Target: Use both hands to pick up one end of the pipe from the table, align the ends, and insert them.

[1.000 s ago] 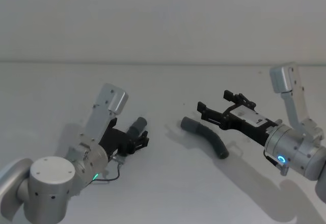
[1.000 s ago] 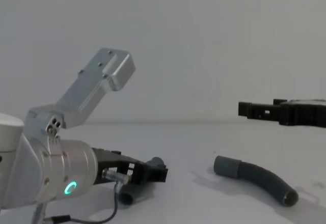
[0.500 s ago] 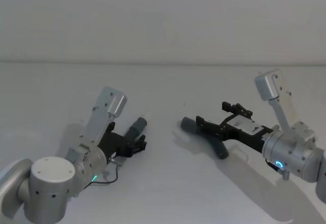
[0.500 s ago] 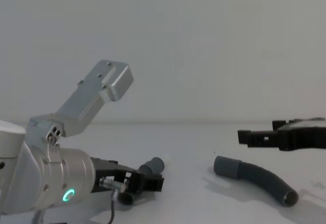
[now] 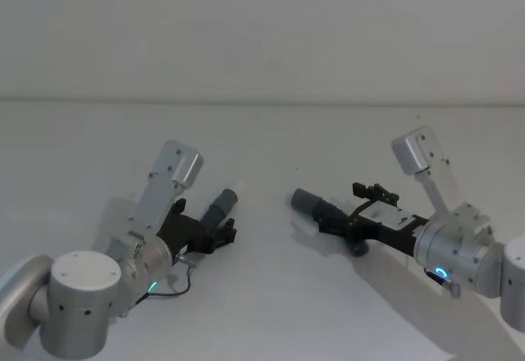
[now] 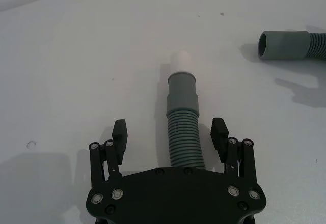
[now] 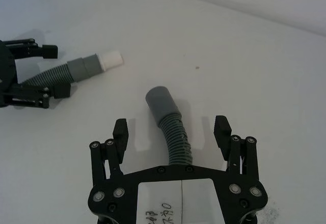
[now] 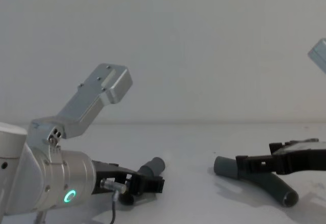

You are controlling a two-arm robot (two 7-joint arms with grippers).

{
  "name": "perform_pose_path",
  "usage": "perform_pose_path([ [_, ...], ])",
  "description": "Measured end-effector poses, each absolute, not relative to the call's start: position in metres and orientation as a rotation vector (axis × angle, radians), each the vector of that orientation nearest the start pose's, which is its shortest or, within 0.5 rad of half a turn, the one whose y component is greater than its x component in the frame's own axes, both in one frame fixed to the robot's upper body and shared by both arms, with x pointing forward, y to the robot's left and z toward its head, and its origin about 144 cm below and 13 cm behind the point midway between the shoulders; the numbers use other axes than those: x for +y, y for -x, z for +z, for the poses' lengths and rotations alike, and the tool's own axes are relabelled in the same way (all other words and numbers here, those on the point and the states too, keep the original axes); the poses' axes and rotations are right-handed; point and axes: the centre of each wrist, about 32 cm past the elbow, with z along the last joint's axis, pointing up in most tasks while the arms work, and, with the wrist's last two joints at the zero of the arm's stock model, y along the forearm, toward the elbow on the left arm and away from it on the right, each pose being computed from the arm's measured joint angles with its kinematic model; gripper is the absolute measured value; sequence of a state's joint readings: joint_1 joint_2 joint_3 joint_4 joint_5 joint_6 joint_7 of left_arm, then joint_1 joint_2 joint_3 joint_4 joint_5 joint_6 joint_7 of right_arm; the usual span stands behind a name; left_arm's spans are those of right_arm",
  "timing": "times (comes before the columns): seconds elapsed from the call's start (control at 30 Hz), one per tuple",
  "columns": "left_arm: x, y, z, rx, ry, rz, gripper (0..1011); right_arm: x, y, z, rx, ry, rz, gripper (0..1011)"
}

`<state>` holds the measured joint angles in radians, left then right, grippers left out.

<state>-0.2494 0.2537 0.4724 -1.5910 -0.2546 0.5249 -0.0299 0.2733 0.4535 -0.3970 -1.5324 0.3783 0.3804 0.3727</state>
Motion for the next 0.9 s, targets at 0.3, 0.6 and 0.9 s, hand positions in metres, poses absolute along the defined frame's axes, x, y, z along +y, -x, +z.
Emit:
perform_pose_path([
  [0.3,0.156,-0.495,1.197,0.163,-0.393,1.080,1003,-0.250,-0.517,1.190,0.173,0.365,-0.870,1001],
  [0.6,0.156,-0.497,1.199,0.176,-0.397,1.070,1003,-0.250,-0.520,1.187,0.186,0.379,-0.862,1001],
  [0.9,0.156,-0.498,1.201,0.209,-0.410,1.055,1003,-0.250,-0.521,1.185,0.197,0.384,-0.859,1001],
])
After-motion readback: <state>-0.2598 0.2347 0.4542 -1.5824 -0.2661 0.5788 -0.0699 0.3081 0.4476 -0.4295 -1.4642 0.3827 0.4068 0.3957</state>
